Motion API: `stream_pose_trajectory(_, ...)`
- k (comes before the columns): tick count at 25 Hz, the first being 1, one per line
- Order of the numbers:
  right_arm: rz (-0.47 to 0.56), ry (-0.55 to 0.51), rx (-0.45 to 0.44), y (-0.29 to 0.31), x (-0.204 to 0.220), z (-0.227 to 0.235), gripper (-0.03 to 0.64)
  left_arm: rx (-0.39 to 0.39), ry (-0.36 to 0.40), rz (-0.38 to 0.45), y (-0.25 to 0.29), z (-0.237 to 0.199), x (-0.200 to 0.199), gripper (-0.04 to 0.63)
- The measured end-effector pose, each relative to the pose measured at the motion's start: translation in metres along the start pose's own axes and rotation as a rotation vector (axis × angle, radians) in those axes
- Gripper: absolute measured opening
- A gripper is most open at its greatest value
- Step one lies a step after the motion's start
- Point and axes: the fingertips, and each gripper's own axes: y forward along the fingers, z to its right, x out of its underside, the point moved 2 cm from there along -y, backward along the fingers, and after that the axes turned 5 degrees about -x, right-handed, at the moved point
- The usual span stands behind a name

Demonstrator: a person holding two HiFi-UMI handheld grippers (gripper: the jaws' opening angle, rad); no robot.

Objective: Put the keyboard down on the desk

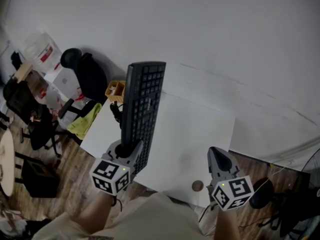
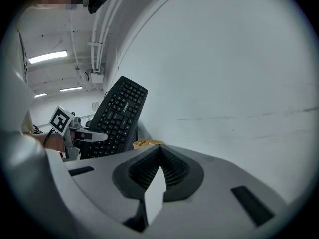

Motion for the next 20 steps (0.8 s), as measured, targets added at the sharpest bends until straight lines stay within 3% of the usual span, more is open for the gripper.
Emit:
stream_pose_trajectory(9,-0.046,0.086,0.024,0.027,0.016,0.013,0.025,0.152,-0.155,-0.171,0.076,-0.013,0.028,0.078)
stream_pose_trajectory(16,-0.141,0.106,0.043,0.044,0.044,0.026,0.025,0.204,-0.182,-0.318,0.134,-0.019,0.074,0.078)
stream_pose_trajectory(20,-0.197,0.137,0.056,0.061,0.064,0.031,0.025,0.258,-0.241,-0.419,0.169,-0.025,0.106,0.078)
